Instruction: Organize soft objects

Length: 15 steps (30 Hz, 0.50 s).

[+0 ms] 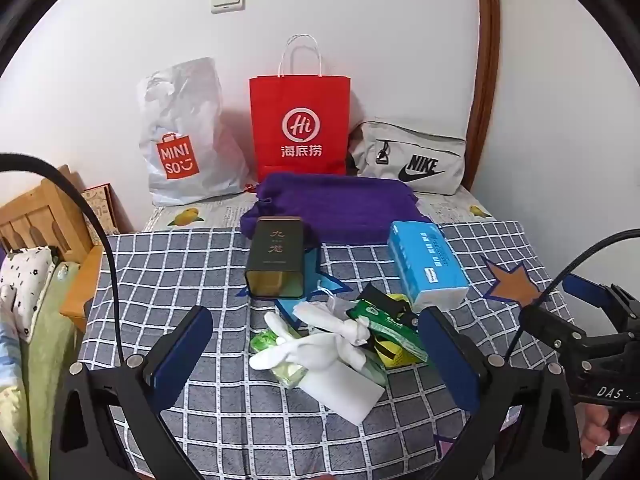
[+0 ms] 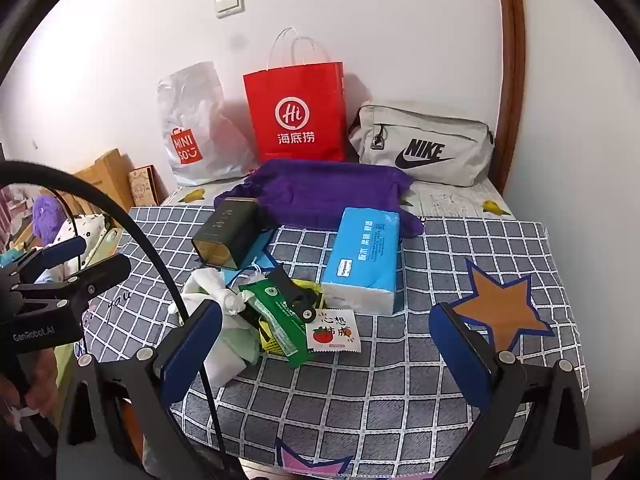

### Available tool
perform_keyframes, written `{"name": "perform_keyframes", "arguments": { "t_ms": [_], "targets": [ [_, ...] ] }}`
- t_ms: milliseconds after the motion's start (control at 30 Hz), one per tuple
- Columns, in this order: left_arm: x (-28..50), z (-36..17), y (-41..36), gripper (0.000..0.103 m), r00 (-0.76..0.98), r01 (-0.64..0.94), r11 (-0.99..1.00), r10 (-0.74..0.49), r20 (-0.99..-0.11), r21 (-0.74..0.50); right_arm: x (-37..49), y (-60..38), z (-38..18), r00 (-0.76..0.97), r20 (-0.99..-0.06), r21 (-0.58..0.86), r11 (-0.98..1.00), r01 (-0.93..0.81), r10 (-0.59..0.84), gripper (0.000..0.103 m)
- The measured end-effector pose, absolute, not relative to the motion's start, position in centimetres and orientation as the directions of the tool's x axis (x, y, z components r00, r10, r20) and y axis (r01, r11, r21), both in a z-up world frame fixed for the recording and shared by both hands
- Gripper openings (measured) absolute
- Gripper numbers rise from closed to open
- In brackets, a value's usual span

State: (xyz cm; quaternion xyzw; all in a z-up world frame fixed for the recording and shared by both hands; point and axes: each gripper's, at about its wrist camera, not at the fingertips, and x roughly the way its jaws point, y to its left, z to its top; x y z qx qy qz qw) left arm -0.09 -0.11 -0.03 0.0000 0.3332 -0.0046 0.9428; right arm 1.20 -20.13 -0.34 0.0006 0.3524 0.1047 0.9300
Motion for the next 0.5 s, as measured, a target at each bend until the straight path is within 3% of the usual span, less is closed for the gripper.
{"name": "perform_keyframes", "arguments": {
  "t_ms": [500],
  "targets": [
    [-0.5, 0.6, -0.1, 0.103, 0.774, 0.030, 0.999, -0.042, -0.632, -0.030, 0.5, -20.0, 0.8, 0.735, -0.643, 0.105, 0.975, -0.194, 0.215, 0.102]
  ]
}}
